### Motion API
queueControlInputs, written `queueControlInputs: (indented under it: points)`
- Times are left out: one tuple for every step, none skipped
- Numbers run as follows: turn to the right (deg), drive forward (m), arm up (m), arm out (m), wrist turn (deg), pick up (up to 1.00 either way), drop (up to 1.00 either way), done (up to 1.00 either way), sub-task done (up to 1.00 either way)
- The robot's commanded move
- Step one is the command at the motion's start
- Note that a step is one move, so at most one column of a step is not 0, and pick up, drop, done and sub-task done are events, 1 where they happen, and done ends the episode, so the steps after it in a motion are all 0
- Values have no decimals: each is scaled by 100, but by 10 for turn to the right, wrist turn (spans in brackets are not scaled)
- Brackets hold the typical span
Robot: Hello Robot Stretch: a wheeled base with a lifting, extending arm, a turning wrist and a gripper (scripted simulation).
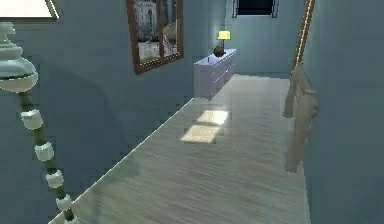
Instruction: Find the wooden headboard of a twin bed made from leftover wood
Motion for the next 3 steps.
queueControlInputs:
  points:
    - [270, 0, 0, 0, 0, 0, 0, 0, 0]
    - [0, 100, 0, 0, 0, 0, 0, 0, 0]
    - [240, 0, 0, 0, 0, 0, 0, 0, 0]
